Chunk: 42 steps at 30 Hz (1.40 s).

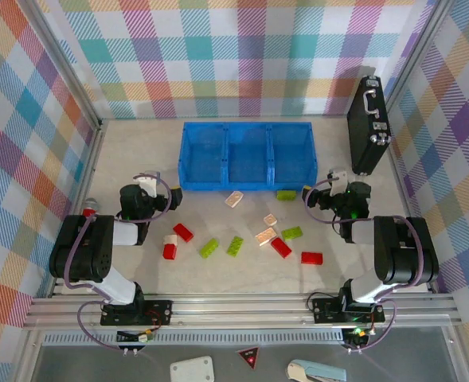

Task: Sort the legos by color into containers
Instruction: Pick up the lego from the bottom-center of the table.

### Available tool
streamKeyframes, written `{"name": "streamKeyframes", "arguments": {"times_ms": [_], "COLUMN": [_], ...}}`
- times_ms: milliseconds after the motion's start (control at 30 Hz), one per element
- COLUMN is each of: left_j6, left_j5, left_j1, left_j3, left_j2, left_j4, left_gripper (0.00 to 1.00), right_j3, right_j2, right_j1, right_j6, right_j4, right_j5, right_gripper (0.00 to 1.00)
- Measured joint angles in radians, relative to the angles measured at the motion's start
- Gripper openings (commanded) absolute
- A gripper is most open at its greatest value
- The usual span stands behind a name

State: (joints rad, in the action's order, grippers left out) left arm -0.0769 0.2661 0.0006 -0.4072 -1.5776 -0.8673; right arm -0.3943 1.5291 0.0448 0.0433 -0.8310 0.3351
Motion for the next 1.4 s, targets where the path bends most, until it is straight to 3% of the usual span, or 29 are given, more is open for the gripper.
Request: {"name": "streamKeyframes", "arguments": {"times_ms": [1400], "left_j6": [0.001], "left_j5": [-0.006], "left_j1": [0.0], "left_j3": [0.006], "left_j2": [0.001], "left_j4": [0.002], "left_gripper": [1.0], "right_j3": [-0.002], "right_j2": [0.0], "right_j1": [0.0], "right_j6": [-0.013], "right_j4": [0.008], "right_j5": [-0.097], "right_gripper": [0.99]}}
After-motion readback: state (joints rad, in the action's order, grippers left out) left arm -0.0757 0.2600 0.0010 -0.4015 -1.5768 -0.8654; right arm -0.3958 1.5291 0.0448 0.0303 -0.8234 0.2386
